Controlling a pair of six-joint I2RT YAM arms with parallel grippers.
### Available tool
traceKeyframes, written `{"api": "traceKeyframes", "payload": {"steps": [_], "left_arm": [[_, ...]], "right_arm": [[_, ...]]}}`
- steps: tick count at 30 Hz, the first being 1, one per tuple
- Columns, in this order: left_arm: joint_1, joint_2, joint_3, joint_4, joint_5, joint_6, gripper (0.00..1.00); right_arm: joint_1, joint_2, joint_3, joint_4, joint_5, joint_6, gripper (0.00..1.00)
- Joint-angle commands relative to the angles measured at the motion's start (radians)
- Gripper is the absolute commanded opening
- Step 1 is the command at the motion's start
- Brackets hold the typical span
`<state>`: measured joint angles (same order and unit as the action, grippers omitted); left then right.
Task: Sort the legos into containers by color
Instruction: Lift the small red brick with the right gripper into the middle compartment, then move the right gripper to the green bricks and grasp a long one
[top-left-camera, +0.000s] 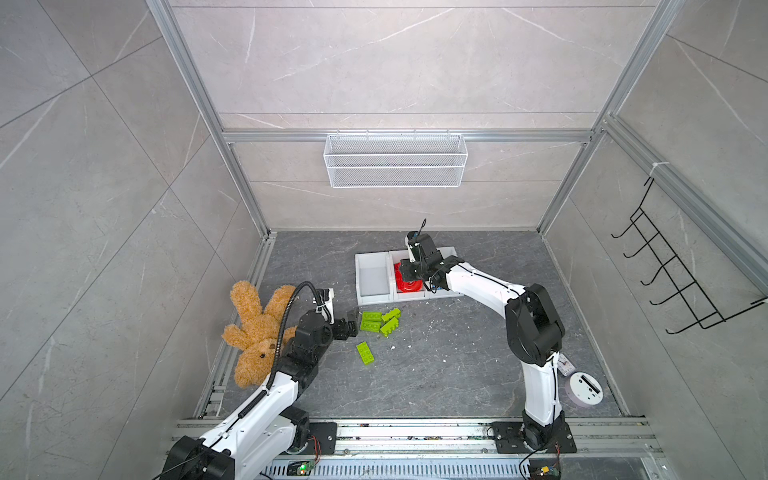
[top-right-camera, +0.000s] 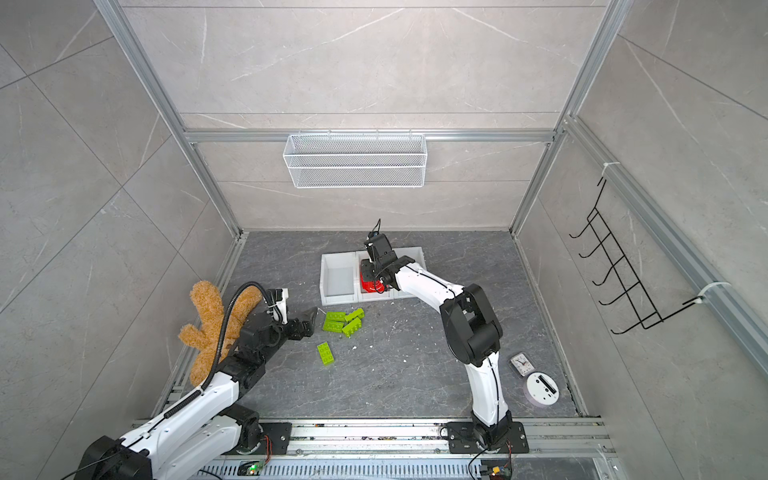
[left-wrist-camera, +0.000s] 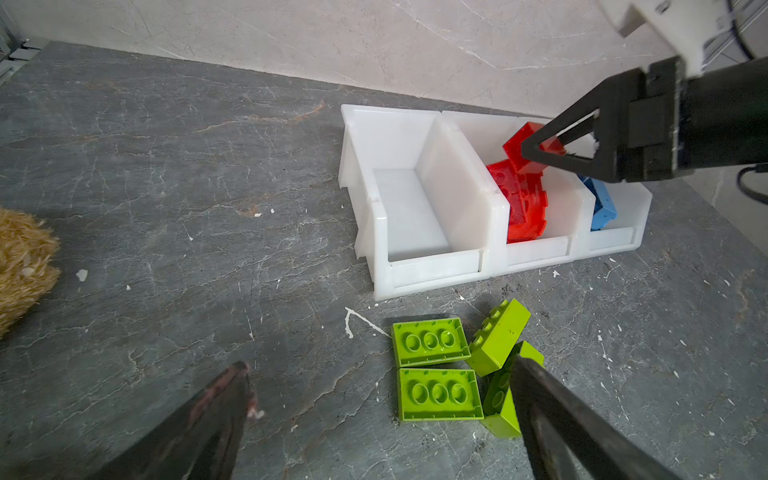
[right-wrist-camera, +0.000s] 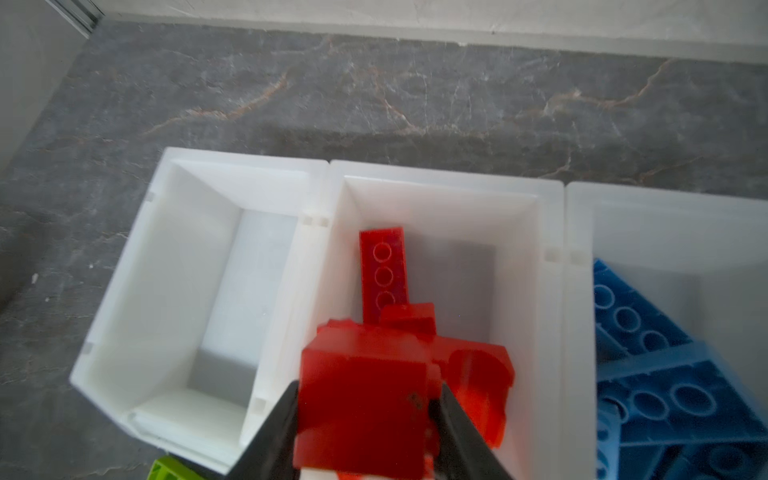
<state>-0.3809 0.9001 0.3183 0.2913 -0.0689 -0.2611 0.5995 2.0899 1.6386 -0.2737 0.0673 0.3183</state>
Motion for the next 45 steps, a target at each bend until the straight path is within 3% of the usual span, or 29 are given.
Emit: {"api": "traceKeyframes", "payload": {"steps": [1,6,16,25,29,32,45], "left_arm": [[0.002,-0.007,0.013,0.026,0.007,0.005,1.00],[0.002,-0.008,0.014,0.022,0.005,0.006,1.00],[0.002,-0.038,0.013,0.011,0.008,0.005,1.00],[0.002,-0.056,0.007,0.006,-0.008,0.005,1.00],[0.002,-0.057,0.008,0.003,-0.021,0.006,0.99],[0.003,-0.067,0.003,0.000,-0.032,0.005,1.00],[0.002,-0.049,0.013,-0.004,-0.013,0.003,1.00]], "right_arm": [[-0.010,0.045,0.045,-0.033,-0.025,0.010,0.31],[-0.017,0.041,0.045,-0.036,-0.029,0.013,0.41],[-0.012,-0.172,-0.054,-0.016,-0.071,-0.008,0.77],[0.121,-0.337,-0.299,-0.017,-0.131,-0.001,0.76],[0.222,-0.336,-0.417,0.037,-0.138,0.012,0.82],[0.273,-0.291,-0.434,0.028,-0.125,-0.025,0.88],[0.299,-0.156,-0.361,-0.041,-0.088,-0.148,0.91]]}}
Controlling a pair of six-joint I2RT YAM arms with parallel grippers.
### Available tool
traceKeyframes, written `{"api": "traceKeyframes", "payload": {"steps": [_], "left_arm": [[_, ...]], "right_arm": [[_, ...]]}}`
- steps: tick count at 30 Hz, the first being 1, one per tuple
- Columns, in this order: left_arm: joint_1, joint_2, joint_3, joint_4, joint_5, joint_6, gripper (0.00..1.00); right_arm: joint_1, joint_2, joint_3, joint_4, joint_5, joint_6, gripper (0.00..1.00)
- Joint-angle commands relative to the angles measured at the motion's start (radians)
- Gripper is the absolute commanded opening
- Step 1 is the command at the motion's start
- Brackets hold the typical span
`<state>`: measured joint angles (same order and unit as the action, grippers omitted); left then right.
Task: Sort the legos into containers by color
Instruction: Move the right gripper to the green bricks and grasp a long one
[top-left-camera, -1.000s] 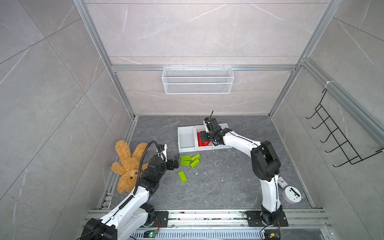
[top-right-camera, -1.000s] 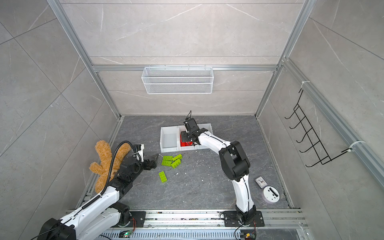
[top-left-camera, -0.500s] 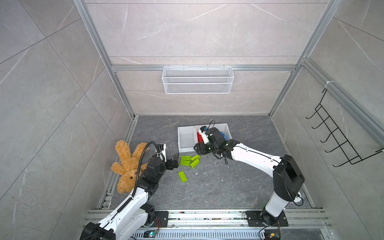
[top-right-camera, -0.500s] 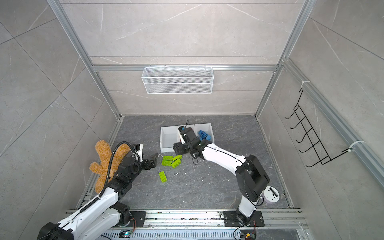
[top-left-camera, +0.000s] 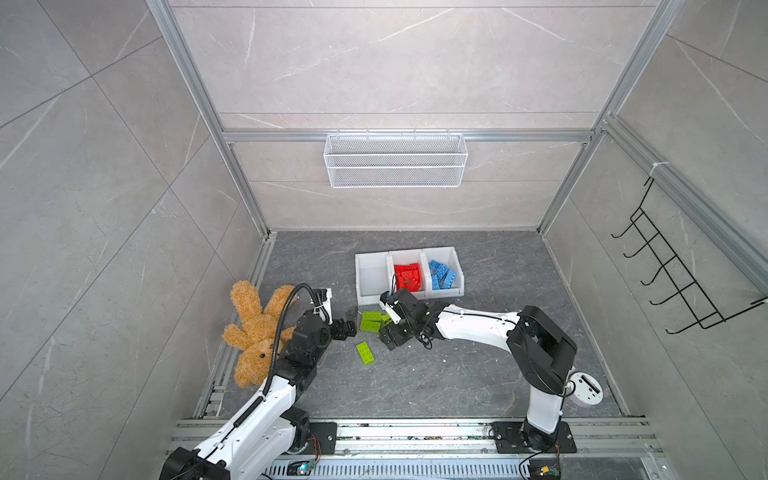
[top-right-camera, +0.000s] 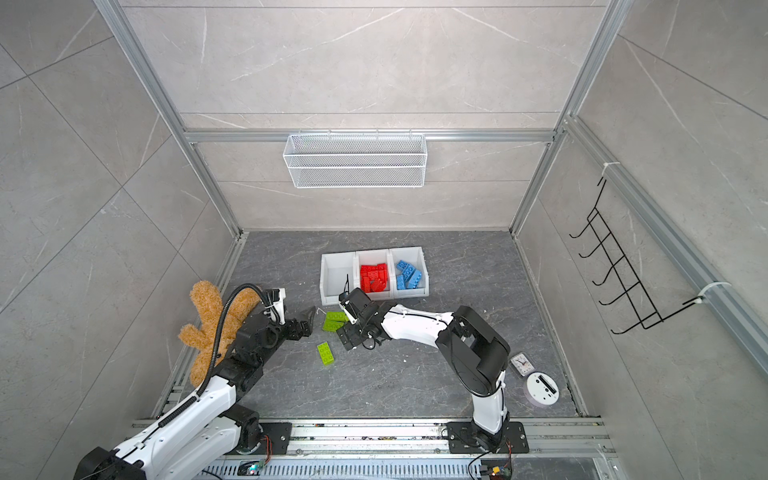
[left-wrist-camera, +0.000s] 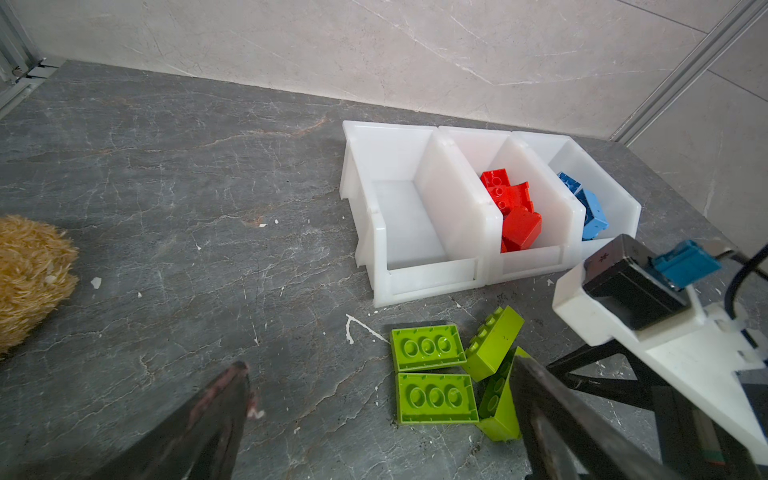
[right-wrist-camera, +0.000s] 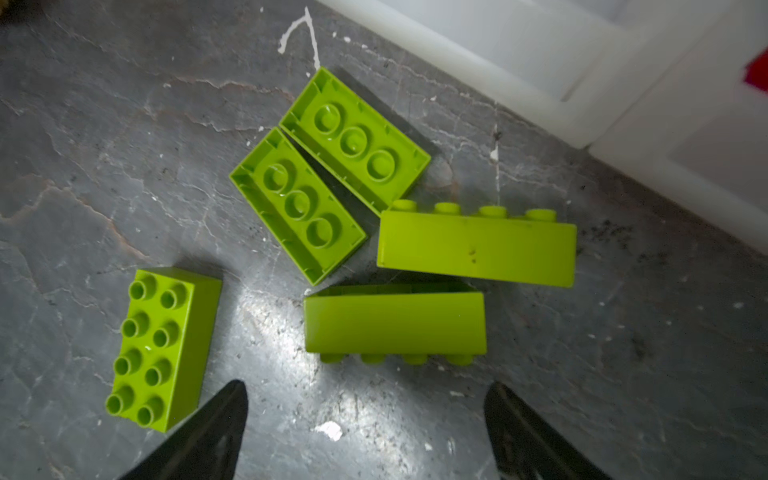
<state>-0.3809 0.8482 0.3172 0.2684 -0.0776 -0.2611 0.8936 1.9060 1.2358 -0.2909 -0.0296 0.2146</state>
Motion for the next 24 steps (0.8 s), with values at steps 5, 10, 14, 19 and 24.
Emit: {"api": "traceKeyframes", "payload": {"steps": [5,10,14,19,24], "left_arm": [[0.002,-0.005,0.013,0.018,-0.008,0.003,1.00],[0.002,-0.011,0.011,0.017,-0.009,0.005,1.00],[0.002,-0.012,0.010,0.017,-0.009,0.004,0.99],[0.002,-0.014,0.010,0.015,-0.009,0.005,0.99],[0.003,-0.017,0.010,0.015,-0.009,0.005,1.00]], "right_arm": [[0.011,0.068,0.091,-0.066,0.097,-0.056,0.91],[0.011,0.104,0.124,-0.084,0.119,-0.068,0.89],[0.011,0.118,0.132,-0.066,0.125,-0.062,0.85],[0.015,0.131,0.149,-0.058,0.136,-0.048,0.77],[0.021,0.133,0.144,-0.053,0.146,-0.036,0.72]]}}
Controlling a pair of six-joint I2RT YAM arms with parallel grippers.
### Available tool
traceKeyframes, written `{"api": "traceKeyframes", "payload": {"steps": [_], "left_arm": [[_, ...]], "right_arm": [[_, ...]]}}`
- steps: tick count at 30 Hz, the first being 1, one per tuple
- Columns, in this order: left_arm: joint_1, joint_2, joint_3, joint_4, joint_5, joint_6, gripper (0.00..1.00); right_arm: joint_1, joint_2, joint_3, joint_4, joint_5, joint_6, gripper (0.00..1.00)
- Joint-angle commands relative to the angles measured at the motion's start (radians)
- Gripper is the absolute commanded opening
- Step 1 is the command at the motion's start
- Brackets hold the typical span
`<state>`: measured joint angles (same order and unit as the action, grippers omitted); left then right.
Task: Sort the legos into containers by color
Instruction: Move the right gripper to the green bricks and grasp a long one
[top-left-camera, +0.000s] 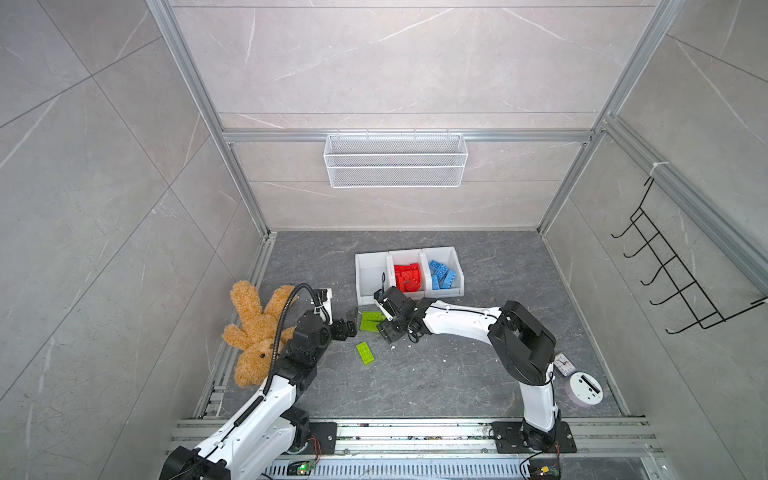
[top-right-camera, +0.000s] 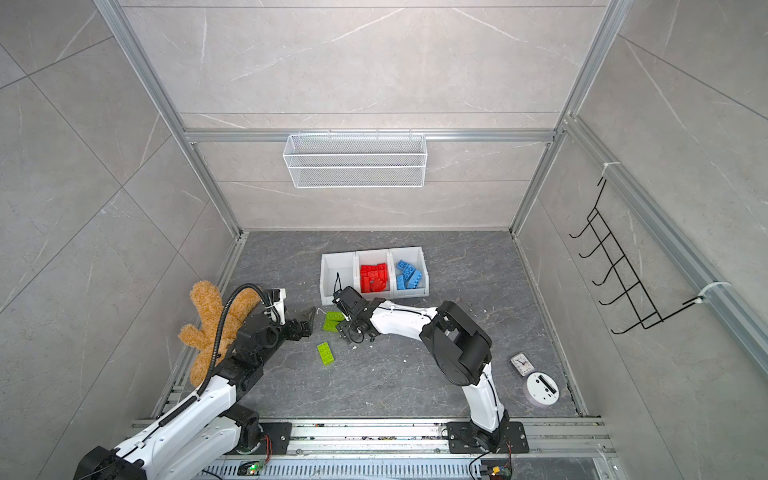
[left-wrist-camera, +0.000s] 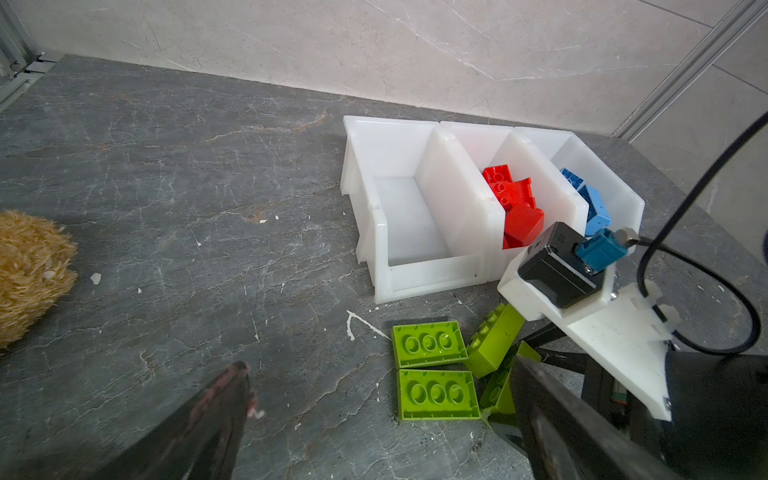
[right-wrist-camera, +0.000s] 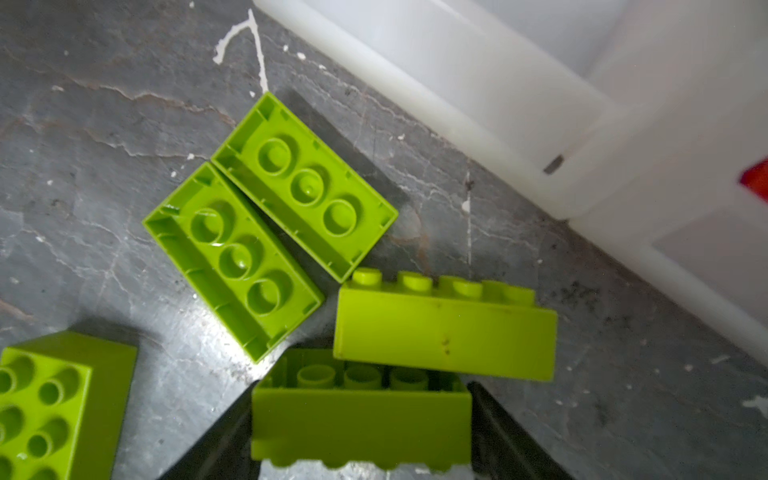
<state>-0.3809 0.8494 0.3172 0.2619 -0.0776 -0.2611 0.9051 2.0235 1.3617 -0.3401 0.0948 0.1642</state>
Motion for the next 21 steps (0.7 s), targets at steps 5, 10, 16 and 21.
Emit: {"api": "traceKeyframes", "payload": {"steps": [5,10,16,21], "left_arm": [[0.003,-0.019,0.011,0.021,-0.010,0.005,1.00],[0.002,-0.029,0.008,0.019,-0.011,0.005,1.00],[0.002,-0.028,-0.001,0.046,0.008,0.012,1.00],[0.002,-0.032,0.002,0.031,-0.001,0.012,1.00]], "right_arm": [[0.014,0.005,0.011,-0.009,0.027,0.032,0.69],[0.015,-0.045,-0.020,0.010,0.015,0.067,0.66],[0.015,-0.095,-0.007,0.028,-0.021,0.076,0.65],[0.014,-0.075,0.066,0.004,-0.025,0.060,0.65]]}}
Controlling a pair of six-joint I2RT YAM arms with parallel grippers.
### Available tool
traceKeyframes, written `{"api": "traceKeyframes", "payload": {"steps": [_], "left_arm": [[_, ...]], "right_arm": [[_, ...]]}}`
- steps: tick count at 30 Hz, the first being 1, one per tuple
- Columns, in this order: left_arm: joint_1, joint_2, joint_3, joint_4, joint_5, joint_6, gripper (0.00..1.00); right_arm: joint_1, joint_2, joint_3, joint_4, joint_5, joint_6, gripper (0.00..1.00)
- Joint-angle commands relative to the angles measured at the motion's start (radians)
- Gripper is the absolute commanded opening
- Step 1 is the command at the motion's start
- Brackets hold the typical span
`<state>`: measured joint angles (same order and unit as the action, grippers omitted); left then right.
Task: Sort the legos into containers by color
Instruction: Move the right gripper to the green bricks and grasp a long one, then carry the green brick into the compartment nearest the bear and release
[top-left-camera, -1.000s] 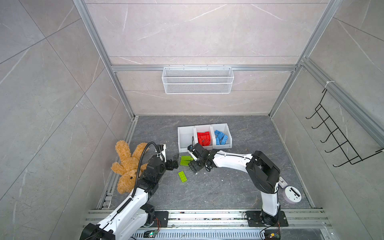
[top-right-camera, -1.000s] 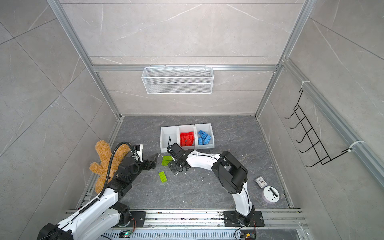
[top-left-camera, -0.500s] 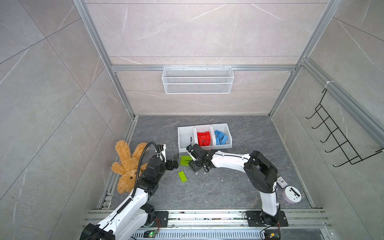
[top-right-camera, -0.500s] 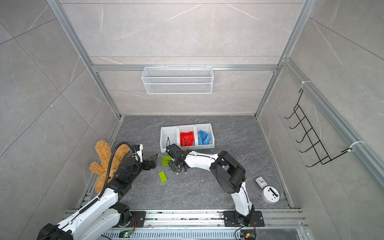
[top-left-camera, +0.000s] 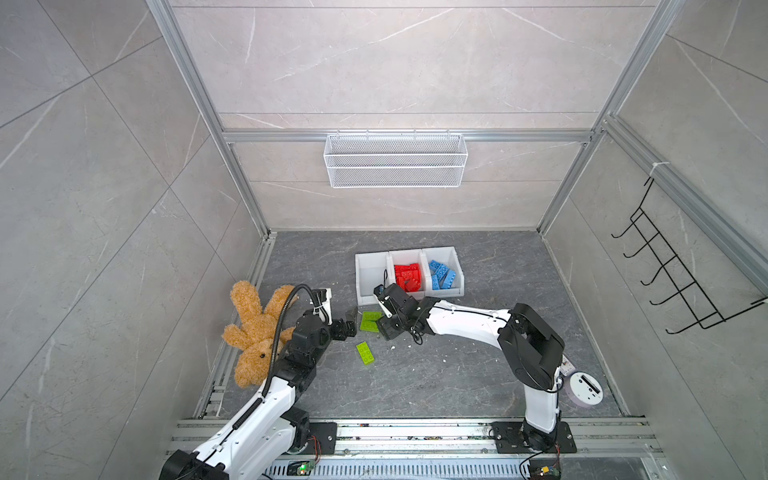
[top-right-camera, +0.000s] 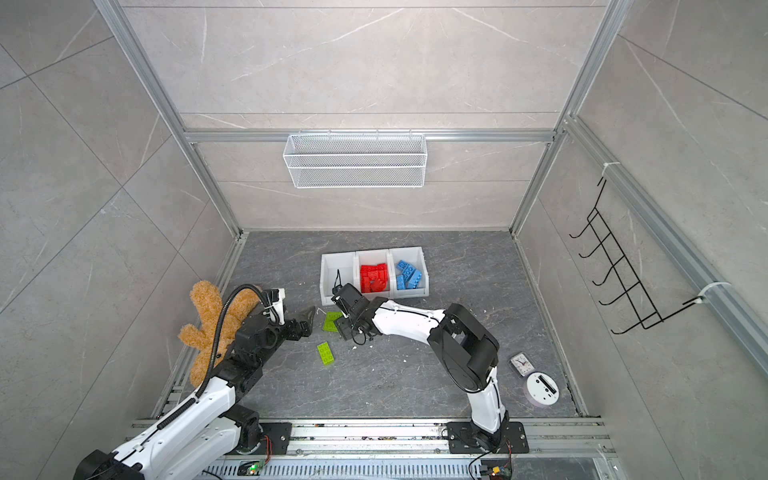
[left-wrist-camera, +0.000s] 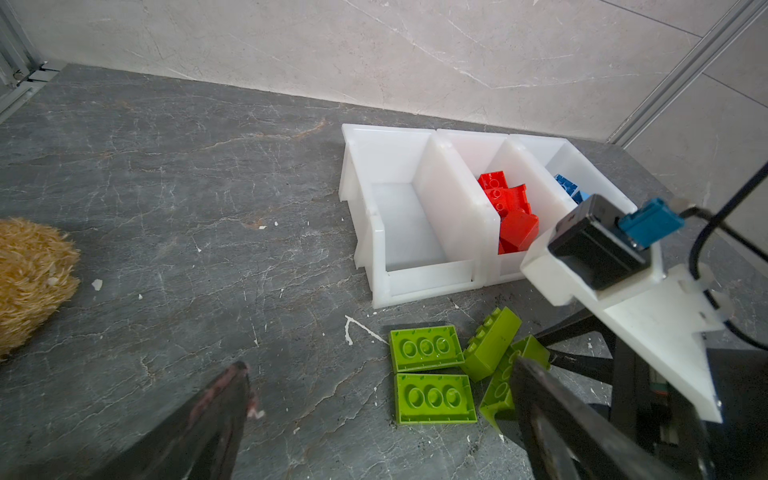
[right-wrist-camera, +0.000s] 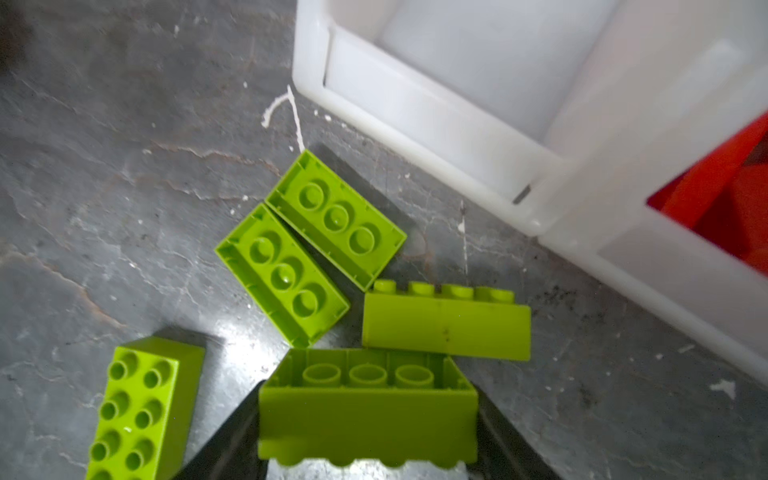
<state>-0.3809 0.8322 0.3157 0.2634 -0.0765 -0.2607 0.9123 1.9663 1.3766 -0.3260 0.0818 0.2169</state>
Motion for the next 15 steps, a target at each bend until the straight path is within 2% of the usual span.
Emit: {"api": "traceKeyframes", "payload": {"steps": [1,15], "left_arm": [[0.002,-0.015,0.002,0.031,-0.003,0.012,1.00],[0.002,-0.016,0.004,0.027,-0.005,0.011,1.00]], "right_arm": [[0.007,-0.008,0.068,-0.017,-0.005,0.008,0.65],[-0.065,0.192,0.381,-0.068,0.029,0.011,0.65]]}}
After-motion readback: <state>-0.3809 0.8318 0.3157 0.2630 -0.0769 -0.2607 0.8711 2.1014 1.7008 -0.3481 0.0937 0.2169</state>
